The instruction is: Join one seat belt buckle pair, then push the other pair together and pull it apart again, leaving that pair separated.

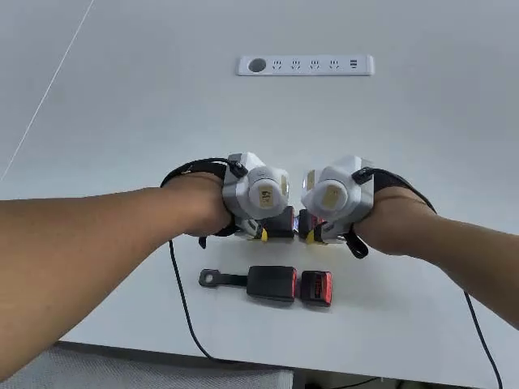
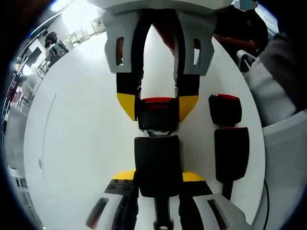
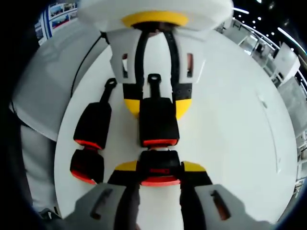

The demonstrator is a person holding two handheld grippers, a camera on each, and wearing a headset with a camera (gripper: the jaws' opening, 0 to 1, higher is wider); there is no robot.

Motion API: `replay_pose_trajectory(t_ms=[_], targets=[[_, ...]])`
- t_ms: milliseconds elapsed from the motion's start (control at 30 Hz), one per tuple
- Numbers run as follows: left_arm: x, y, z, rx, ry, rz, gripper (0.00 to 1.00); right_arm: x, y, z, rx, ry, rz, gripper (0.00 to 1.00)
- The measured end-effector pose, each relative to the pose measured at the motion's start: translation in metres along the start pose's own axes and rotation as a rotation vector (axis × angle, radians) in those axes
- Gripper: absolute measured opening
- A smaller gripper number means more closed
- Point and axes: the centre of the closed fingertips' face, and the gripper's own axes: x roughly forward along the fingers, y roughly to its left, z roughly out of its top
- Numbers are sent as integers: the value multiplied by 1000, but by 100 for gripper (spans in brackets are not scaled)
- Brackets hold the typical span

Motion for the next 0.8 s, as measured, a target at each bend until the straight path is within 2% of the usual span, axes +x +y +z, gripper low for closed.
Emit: replay_pose_trajectory(t_ms=[433,600,800], targets=[[1,-1,1,3,5,-7,32,-2,1,-1,-1,-2,-4,30],[0,-2,0,12,14,-19,32,-7,1,-14,2,2,-6,30],[0,-1,0,-6,2,-19,32,-9,2,-14,6,-18,-3,31]])
